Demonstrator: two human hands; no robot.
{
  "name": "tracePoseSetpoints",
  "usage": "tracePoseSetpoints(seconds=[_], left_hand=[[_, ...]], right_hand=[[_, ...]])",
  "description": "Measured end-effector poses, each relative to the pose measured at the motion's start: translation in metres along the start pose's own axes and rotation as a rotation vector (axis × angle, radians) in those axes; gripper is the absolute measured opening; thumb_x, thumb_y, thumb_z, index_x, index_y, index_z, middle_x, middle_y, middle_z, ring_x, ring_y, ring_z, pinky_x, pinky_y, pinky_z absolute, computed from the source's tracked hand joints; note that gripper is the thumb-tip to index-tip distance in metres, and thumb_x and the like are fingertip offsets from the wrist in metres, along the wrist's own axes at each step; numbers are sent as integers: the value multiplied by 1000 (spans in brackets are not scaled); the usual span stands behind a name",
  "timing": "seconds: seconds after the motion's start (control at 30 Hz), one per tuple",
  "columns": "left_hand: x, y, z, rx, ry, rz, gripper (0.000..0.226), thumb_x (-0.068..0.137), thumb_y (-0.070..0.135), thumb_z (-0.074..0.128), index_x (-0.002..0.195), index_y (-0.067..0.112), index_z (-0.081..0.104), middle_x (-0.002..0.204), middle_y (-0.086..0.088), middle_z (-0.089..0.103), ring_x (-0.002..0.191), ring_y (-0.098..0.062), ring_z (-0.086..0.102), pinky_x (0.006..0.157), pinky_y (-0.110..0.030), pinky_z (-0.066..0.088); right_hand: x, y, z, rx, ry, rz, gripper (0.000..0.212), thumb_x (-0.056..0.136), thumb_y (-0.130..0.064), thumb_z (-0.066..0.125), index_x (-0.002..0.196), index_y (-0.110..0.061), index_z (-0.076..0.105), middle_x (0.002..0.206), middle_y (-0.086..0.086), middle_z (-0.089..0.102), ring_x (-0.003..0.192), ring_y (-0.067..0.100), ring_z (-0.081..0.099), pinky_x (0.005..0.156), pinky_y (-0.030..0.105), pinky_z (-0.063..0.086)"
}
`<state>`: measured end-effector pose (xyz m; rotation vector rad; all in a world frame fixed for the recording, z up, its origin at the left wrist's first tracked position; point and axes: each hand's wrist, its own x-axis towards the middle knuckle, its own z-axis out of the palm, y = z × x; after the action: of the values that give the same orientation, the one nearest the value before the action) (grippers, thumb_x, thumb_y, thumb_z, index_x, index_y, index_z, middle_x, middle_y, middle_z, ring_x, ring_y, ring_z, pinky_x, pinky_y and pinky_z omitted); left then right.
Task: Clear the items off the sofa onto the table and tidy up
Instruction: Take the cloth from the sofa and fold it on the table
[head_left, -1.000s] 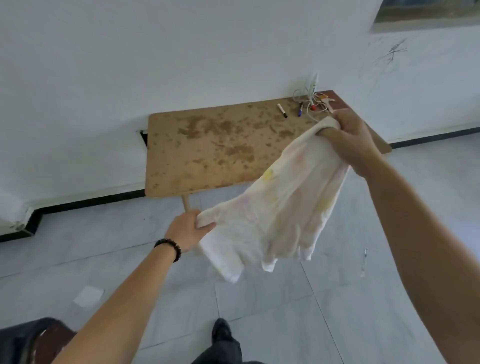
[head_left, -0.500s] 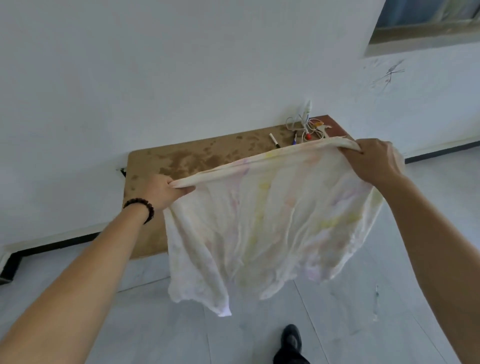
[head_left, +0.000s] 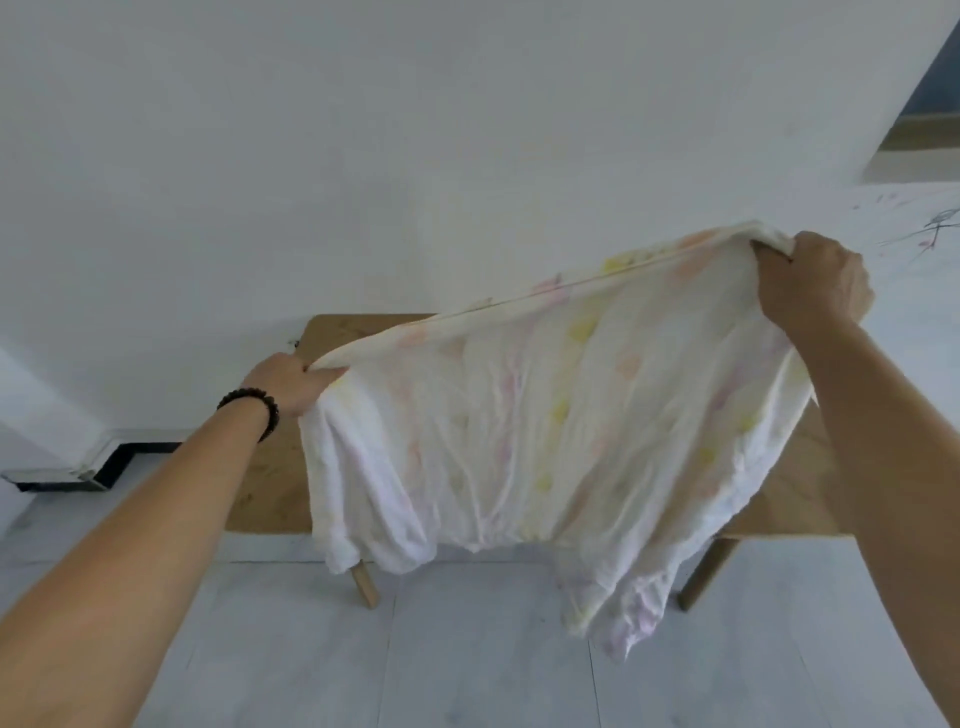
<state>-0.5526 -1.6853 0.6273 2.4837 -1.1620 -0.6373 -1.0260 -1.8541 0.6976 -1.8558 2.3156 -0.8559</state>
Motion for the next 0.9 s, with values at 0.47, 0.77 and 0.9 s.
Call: tracePoseSetpoints(seconds=[0.47, 0.77, 0.9], left_hand=[[90, 84, -132, -572, 880, 532, 28, 83, 10, 41, 81, 36, 31, 93, 15, 37, 80, -1, 43, 74, -15, 40], [171, 0, 17, -199, 231, 298, 16, 84, 19, 57, 93, 11, 67, 108, -21, 59, 87, -35, 61, 75, -38, 52], [170, -68, 117, 56, -114, 202, 22, 84, 31, 53, 73, 12, 54, 92, -25, 60, 67, -32, 56, 60, -38, 49]], right_hand=[[37, -83, 49, 77, 3, 30, 58, 100, -52, 35, 118, 2, 43, 118, 32, 58, 109, 49, 56, 86, 50, 43], [-16, -55, 142, 63, -527, 18, 65, 79, -53, 72, 127, -11, 59, 121, 12, 63, 111, 32, 58, 89, 38, 46], [-70, -27, 195, -65, -641, -19, 38, 75, -9, 67, 113, -13, 65, 106, 5, 65, 91, 23, 57, 74, 33, 46]])
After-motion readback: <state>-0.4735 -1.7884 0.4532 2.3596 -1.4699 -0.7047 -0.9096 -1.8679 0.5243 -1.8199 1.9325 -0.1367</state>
